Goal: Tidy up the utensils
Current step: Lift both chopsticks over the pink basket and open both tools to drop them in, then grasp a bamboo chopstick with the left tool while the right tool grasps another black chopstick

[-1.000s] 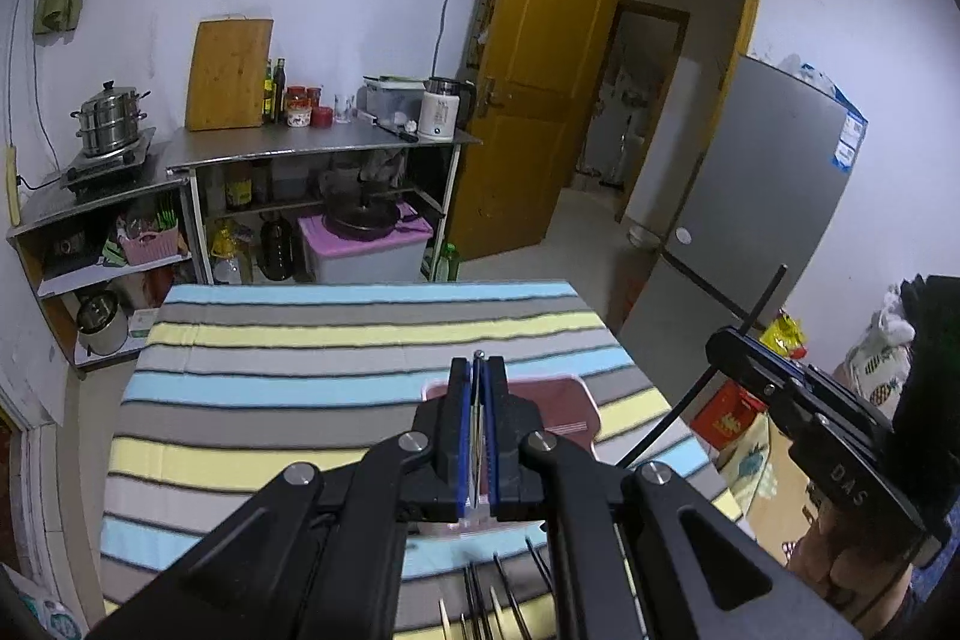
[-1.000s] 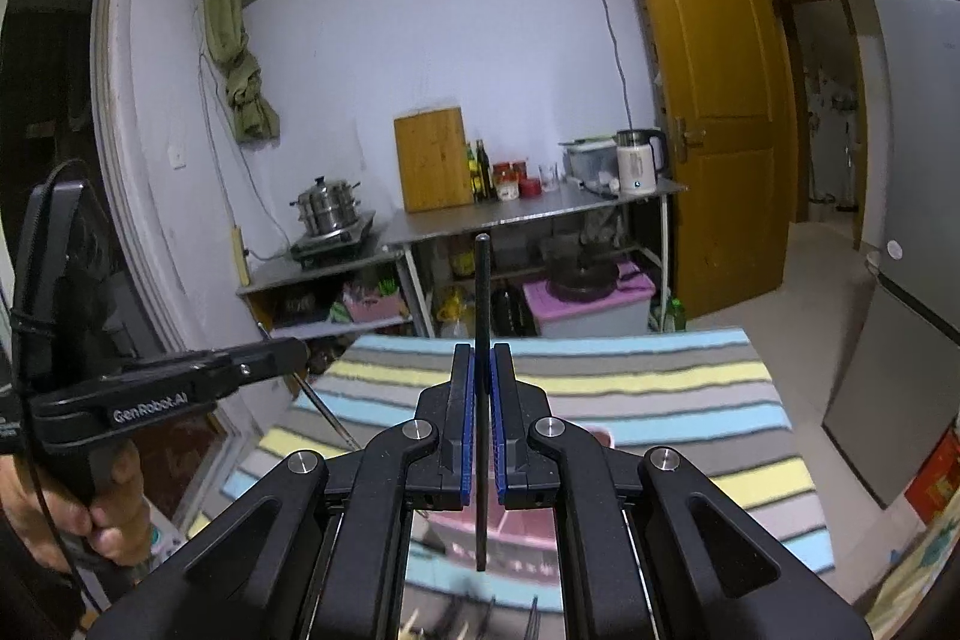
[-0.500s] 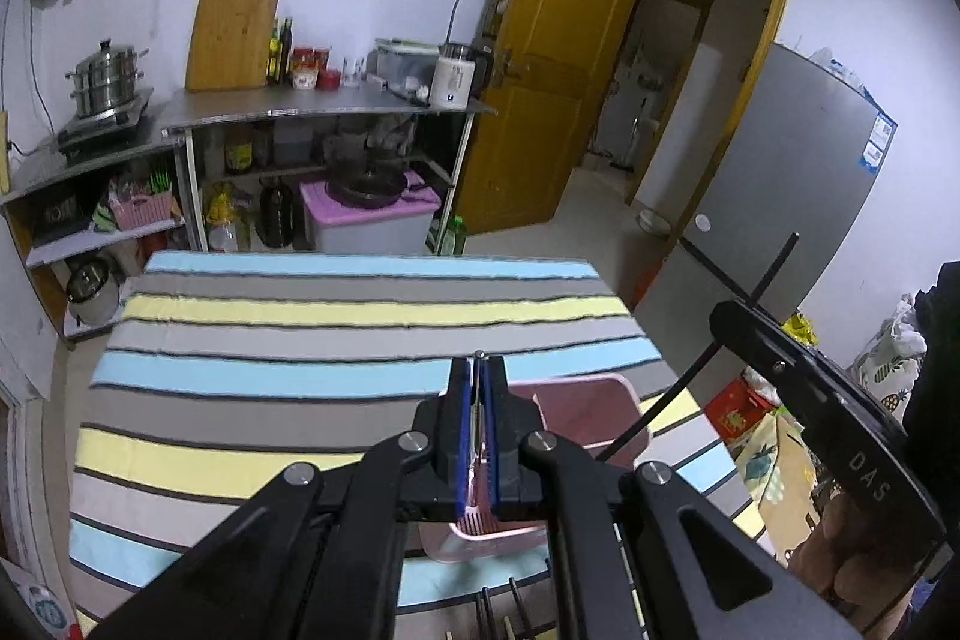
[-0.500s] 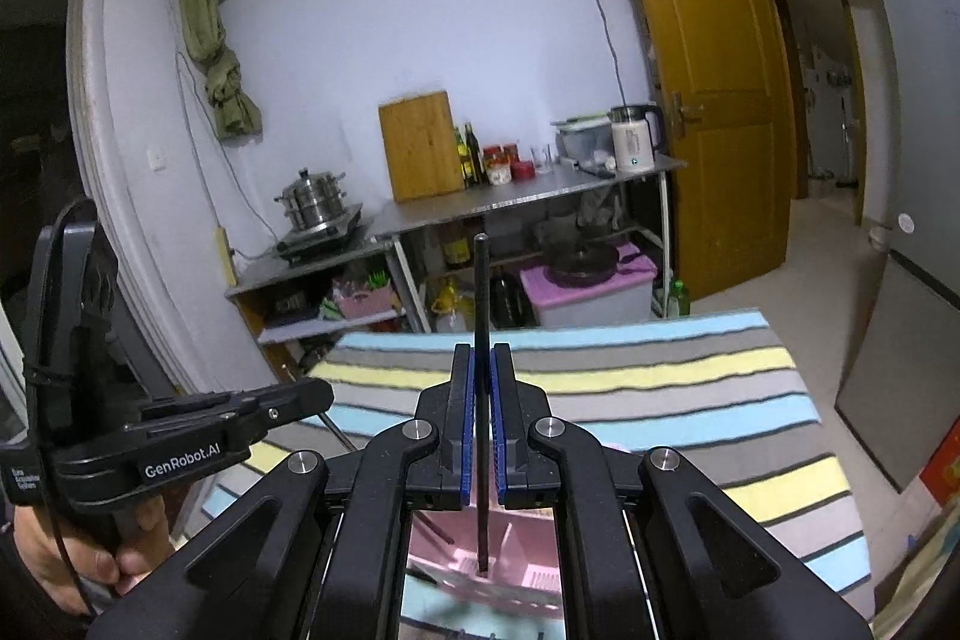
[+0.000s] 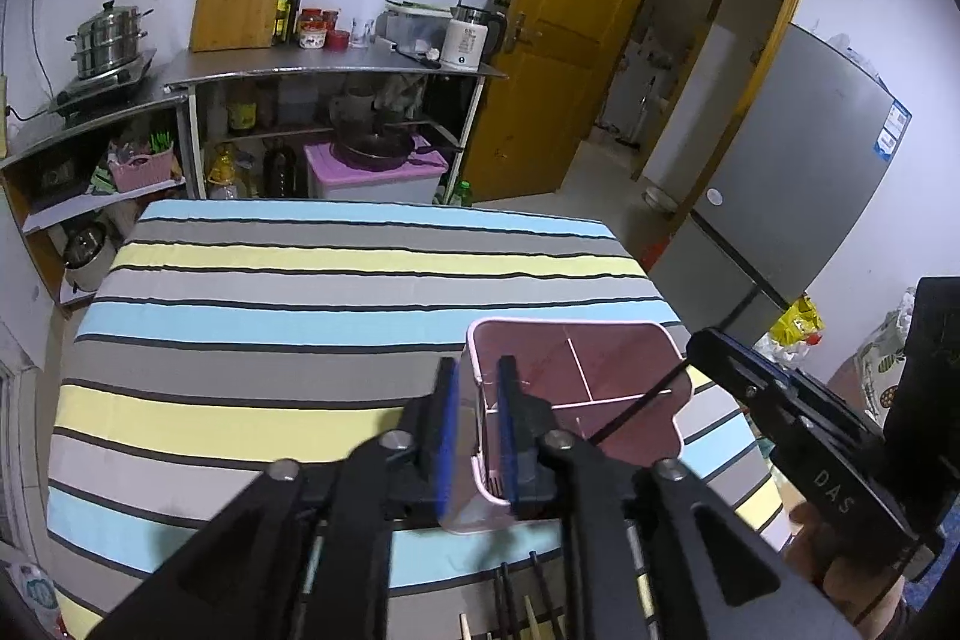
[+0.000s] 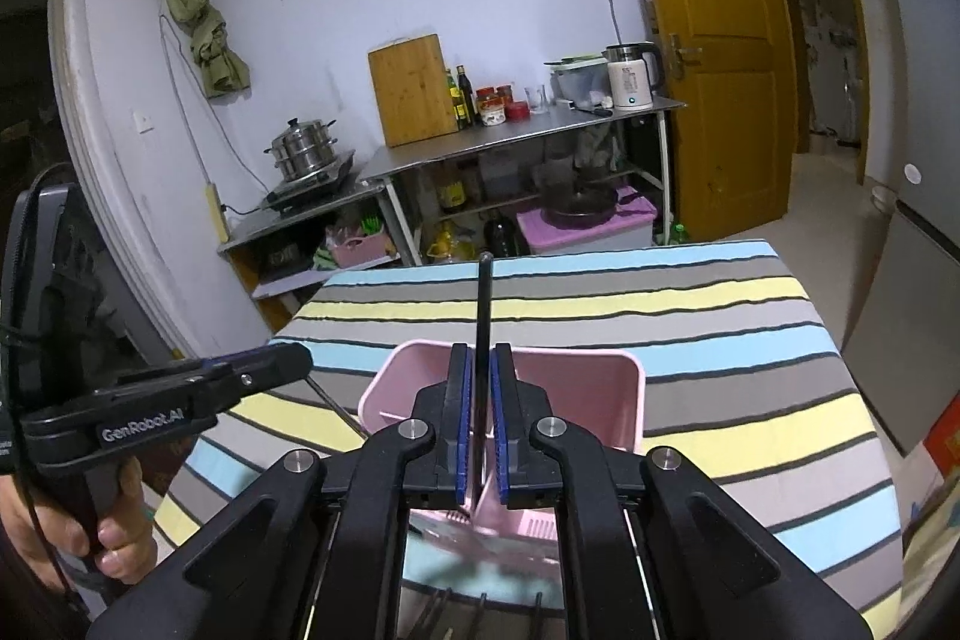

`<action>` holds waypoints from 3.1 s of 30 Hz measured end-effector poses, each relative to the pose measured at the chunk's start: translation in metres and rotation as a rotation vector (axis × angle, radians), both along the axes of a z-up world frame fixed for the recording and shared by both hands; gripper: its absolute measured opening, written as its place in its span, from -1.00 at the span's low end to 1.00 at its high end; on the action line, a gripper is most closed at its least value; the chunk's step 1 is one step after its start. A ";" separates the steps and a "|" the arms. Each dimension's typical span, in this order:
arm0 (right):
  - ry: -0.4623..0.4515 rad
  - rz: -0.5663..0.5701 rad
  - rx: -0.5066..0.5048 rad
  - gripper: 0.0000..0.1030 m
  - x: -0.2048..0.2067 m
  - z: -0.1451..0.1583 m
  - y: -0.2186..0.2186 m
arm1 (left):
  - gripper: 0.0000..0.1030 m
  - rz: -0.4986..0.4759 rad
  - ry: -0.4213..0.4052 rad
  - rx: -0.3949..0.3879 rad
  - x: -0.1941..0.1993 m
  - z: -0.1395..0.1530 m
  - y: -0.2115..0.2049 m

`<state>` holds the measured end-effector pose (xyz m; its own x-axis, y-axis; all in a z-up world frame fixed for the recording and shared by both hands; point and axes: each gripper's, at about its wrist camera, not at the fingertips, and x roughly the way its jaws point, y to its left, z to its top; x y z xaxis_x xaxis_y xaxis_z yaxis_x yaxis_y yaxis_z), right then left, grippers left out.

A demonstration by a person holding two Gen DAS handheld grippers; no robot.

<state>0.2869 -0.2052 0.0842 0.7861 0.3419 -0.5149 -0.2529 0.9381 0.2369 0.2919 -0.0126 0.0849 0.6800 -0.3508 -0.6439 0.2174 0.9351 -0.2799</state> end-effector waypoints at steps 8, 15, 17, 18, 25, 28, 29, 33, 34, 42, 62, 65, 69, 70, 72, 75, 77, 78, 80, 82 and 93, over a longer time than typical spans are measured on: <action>-0.043 -0.008 0.013 -0.76 -0.025 0.015 -0.009 | -0.40 0.021 -0.084 -0.005 -0.029 0.017 0.014; -0.067 0.003 0.010 -0.76 -0.063 0.016 -0.015 | -0.38 0.023 -0.129 0.014 -0.068 0.018 0.015; -0.067 0.004 0.022 -0.75 -0.074 0.016 -0.019 | -0.38 0.021 -0.139 0.020 -0.078 0.016 0.015; -0.065 0.006 0.025 -0.75 -0.080 0.014 -0.020 | -0.38 0.019 -0.143 0.023 -0.083 0.015 0.016; -0.046 -0.001 0.018 -0.75 -0.120 -0.001 -0.032 | -0.38 -0.012 -0.151 0.044 -0.133 -0.007 0.009; -0.030 -0.003 0.016 -0.75 -0.141 -0.014 -0.035 | -0.38 -0.007 -0.145 0.039 -0.155 -0.019 0.009; -0.024 -0.006 0.012 -0.75 -0.147 -0.018 -0.035 | -0.38 -0.003 -0.140 0.037 -0.162 -0.024 0.010; 0.018 -0.007 -0.002 -0.75 -0.166 -0.038 -0.035 | -0.38 0.017 -0.121 0.049 -0.183 -0.042 0.010; 0.025 -0.006 -0.004 -0.75 -0.168 -0.042 -0.036 | -0.38 0.022 -0.112 0.054 -0.187 -0.047 0.011; 0.103 0.025 -0.045 -0.75 -0.181 -0.080 -0.030 | -0.38 0.053 -0.009 0.077 -0.195 -0.086 0.011; 0.244 0.008 -0.084 -0.75 -0.140 -0.127 -0.027 | -0.18 0.010 0.105 0.131 -0.153 -0.132 -0.009; 0.263 0.010 -0.096 -0.75 -0.132 -0.134 -0.026 | -0.19 0.008 0.127 0.136 -0.143 -0.137 -0.011; 0.283 0.009 -0.115 -0.76 -0.122 -0.141 -0.023 | -0.22 0.007 0.149 0.140 -0.135 -0.144 -0.011; 0.287 0.009 -0.119 -0.76 -0.119 -0.142 -0.023 | -0.23 0.005 0.154 0.139 -0.133 -0.145 -0.011; 0.301 0.011 -0.129 -0.76 -0.114 -0.146 -0.021 | -0.24 0.003 0.163 0.143 -0.130 -0.147 -0.013; 0.313 0.015 -0.132 -0.76 -0.109 -0.149 -0.019 | -0.27 -0.001 0.177 0.151 -0.127 -0.151 -0.015; 0.315 0.022 -0.130 -0.76 -0.107 -0.151 -0.018 | -0.27 -0.005 0.182 0.155 -0.125 -0.153 -0.017; 0.318 0.024 -0.132 -0.75 -0.106 -0.152 -0.018 | -0.28 -0.005 0.183 0.160 -0.124 -0.153 -0.017; 0.320 0.027 -0.137 -0.75 -0.105 -0.152 -0.016 | -0.29 -0.007 0.182 0.171 -0.122 -0.154 -0.019; 0.321 0.031 -0.147 -0.76 -0.103 -0.152 -0.013 | -0.30 -0.009 0.180 0.177 -0.120 -0.154 -0.020; 0.339 -0.001 -0.155 -0.76 -0.091 -0.153 -0.021 | -0.60 0.014 0.199 0.202 -0.110 -0.154 -0.018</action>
